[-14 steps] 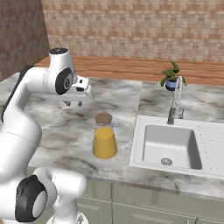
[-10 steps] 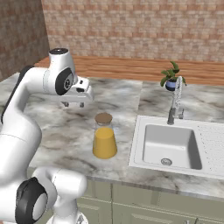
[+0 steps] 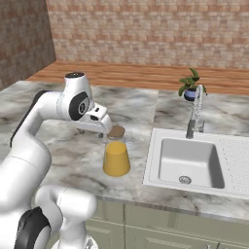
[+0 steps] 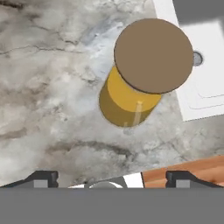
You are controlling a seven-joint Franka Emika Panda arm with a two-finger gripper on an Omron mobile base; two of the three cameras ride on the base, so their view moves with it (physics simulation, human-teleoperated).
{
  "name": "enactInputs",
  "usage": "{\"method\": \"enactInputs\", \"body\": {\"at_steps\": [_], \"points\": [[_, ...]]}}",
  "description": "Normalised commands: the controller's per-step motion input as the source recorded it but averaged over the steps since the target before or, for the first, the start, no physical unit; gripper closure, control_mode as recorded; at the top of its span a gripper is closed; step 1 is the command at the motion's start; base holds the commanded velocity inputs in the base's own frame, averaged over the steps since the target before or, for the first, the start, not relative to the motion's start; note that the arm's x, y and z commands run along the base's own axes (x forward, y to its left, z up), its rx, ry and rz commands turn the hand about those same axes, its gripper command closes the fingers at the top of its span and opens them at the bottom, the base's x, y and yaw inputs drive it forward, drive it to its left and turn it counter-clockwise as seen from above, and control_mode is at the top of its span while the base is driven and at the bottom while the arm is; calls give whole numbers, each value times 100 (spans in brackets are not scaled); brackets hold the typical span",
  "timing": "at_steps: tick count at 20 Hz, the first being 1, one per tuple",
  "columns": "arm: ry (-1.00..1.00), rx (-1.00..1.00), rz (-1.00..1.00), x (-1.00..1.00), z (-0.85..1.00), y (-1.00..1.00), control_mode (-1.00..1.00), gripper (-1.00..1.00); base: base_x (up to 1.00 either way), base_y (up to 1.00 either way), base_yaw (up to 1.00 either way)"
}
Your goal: Place the pitcher and cup on the dining counter for serving.
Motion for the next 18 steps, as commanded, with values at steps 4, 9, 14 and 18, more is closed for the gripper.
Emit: {"method": "enactInputs", "body": {"at_steps": [4,9,14,18], "points": [[8,-4,-35,7,-90,-42,-100,-100,0,0,0],[1,0,-23,3,-47,-25,-100,-100,0,0,0],[0,0,-3,12,-18,-4,-100,-100,0,0,0],[0,0,0,24,-20,-1,-100,-100,0,0,0]]}}
